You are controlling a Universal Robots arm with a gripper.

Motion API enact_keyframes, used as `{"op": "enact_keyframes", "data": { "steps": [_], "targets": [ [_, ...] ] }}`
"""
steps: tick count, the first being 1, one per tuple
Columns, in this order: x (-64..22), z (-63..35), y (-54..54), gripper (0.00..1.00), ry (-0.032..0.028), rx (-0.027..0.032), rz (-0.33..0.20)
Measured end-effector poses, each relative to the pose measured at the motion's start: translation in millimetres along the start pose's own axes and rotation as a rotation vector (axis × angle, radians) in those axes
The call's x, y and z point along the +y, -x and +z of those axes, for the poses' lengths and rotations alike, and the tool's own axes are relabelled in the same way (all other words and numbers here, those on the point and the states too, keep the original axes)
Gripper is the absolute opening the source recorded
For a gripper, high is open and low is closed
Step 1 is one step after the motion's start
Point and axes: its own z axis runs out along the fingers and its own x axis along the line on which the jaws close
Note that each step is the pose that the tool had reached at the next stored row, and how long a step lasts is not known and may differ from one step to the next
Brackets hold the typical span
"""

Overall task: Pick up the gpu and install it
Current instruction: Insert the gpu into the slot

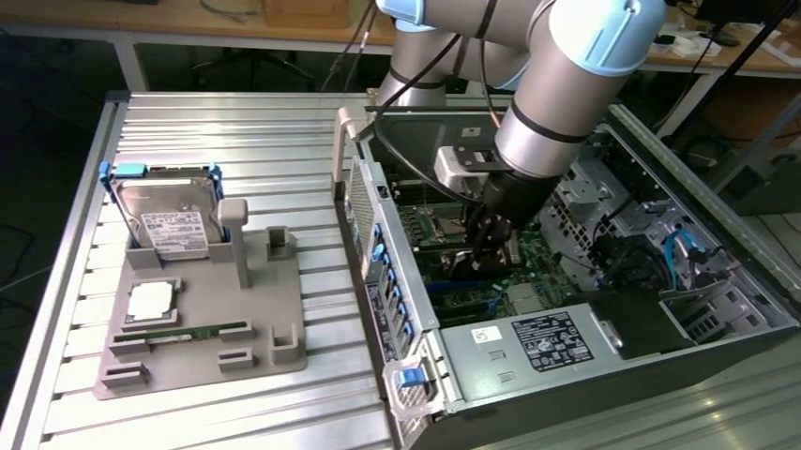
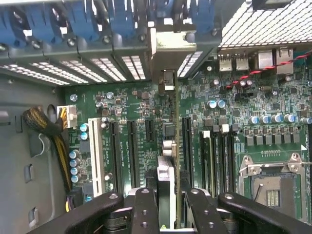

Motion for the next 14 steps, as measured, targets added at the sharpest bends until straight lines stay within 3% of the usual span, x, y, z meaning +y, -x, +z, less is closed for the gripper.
{"op": "enact_keyframes", "data": {
  "steps": [14],
  "targets": [
    [2.1, 0.5, -0.5, 0.27, -0.0008, 0.0015, -0.033]
  ]
}}
